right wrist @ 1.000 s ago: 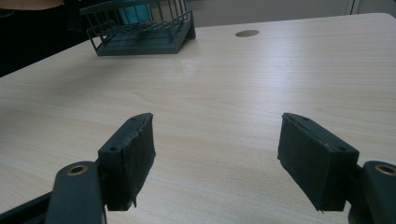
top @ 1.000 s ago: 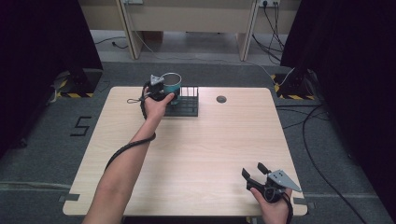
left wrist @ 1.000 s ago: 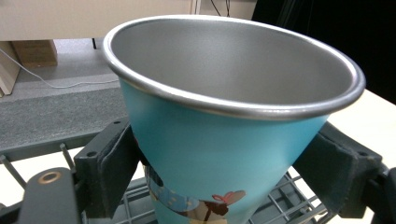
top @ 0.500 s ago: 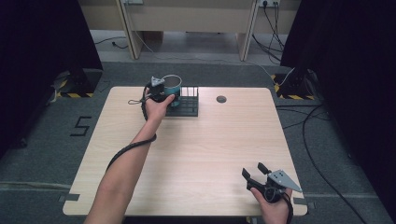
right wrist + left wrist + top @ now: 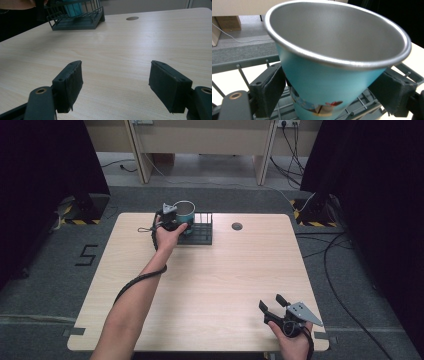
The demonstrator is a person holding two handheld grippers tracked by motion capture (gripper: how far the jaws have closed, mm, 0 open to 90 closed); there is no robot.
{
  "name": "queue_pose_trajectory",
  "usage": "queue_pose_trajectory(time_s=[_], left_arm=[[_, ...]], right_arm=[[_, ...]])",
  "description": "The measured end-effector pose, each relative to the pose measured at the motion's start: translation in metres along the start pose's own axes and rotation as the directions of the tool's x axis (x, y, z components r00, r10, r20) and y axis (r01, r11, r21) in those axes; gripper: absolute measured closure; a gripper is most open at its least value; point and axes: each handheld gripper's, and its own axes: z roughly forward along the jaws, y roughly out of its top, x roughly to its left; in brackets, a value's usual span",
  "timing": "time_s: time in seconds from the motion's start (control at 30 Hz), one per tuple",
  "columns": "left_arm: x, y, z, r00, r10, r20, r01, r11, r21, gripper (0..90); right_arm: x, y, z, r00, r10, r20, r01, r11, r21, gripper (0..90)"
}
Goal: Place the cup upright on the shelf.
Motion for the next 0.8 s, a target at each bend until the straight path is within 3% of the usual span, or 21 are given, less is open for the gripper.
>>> queue_pose_trajectory(time_s=[0.3, 0.8], left_arm=[[0.002, -0.001, -0.008, 0.9999, 0.016, 0.004, -0.016, 0.9999, -0.006, 14.6], [-0.001, -0.007, -0.017, 0.9999, -0.004, 0.013, 0.004, 1.0, -0.004, 14.7]], right_arm=[[0.001, 0.0, 0.001, 0.9999, -0.012, -0.001, 0.012, 1.0, 0.007, 27.5], [0.001, 0.0, 0.001, 0.9999, -0.015, -0.002, 0.015, 1.0, 0.009, 27.4]])
